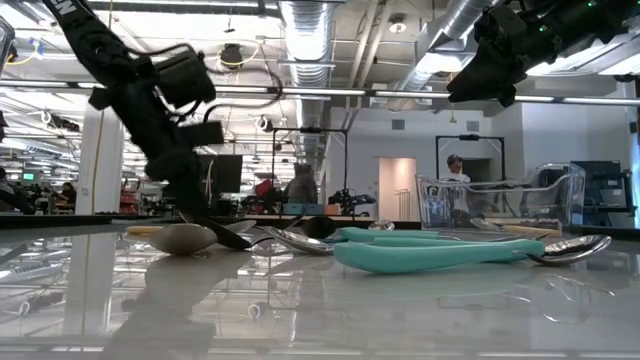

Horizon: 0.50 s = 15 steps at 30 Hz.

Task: Sort silverware by color (type)
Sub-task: Put the blue spoon into the bottom left transparent bin

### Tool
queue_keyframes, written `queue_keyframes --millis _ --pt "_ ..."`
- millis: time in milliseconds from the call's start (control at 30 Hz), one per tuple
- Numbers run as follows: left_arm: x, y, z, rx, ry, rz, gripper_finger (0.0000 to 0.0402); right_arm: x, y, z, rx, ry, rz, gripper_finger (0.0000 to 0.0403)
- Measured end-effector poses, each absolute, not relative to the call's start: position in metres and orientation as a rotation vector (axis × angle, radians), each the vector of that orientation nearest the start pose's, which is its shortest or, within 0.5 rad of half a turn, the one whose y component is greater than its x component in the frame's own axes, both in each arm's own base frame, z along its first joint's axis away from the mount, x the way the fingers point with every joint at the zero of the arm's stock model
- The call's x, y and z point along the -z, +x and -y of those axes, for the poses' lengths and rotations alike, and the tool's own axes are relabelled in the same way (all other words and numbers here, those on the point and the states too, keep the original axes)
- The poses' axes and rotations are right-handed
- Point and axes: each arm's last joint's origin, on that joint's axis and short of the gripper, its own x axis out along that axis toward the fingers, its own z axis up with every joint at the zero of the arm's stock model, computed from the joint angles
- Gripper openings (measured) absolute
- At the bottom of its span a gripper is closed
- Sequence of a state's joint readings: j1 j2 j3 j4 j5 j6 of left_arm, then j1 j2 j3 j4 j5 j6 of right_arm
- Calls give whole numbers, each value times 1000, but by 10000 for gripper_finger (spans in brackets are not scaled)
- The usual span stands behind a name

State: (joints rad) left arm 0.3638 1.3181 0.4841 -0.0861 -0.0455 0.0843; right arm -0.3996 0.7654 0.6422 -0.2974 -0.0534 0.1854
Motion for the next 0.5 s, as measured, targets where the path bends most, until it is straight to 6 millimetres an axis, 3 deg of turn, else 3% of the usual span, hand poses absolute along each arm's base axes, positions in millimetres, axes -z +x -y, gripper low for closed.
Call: queue_keyframes --millis 300,500 --pt "-179 215 -74 -334 -109 -831 1 -276 156 64 380 275 -380 162" --pt "-220 223 -57 -271 -106 -749 1 -276 156 64 380 275 -380 162"
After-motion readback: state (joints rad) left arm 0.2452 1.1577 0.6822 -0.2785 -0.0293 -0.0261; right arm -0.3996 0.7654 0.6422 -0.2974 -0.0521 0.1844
